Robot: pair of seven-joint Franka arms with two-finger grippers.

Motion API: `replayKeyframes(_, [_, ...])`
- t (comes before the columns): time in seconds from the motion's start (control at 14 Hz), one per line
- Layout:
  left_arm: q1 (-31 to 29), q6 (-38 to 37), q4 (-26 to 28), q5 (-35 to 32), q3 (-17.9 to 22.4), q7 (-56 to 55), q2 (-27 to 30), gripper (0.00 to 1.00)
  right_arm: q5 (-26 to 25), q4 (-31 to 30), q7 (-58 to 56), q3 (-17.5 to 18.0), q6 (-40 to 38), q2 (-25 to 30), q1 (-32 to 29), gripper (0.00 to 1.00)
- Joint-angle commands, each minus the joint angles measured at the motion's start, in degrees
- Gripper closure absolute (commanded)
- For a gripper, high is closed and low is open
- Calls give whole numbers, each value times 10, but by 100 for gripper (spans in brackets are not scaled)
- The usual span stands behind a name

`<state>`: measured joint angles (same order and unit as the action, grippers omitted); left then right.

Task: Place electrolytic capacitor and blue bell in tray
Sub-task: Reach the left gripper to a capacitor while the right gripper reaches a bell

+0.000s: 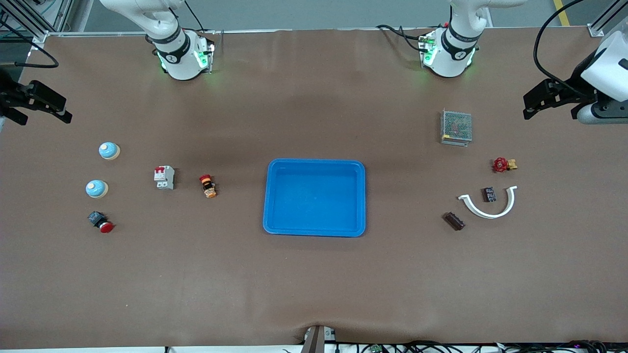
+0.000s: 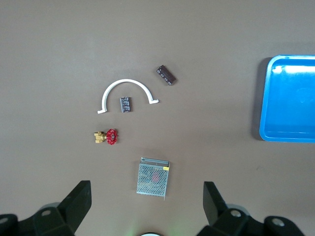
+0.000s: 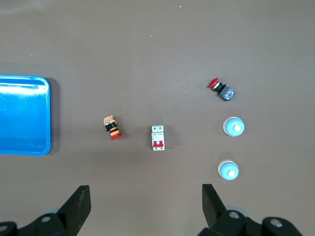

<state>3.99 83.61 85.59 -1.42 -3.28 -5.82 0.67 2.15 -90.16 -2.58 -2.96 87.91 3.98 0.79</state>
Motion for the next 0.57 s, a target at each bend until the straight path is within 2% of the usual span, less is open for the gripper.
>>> replayKeyframes(0.0, [-2, -15, -6, 2, 0, 5, 2, 0, 9, -12, 4, -3, 8, 9, -3, 0])
replayKeyframes(0.21, [-6, -14, -6, 1, 1, 5, -1, 0, 10, -12, 4, -4, 13, 8, -14, 0])
replayKeyframes(0.36, [-18, -13, -3, 0, 0, 8, -6, 0, 10, -11, 3, -7, 23, -6, -51, 0])
replayKeyframes(0.5, [-23, -8, 23, -1, -1, -5, -15, 0, 10, -9, -6, -7, 39, -37, -80, 0])
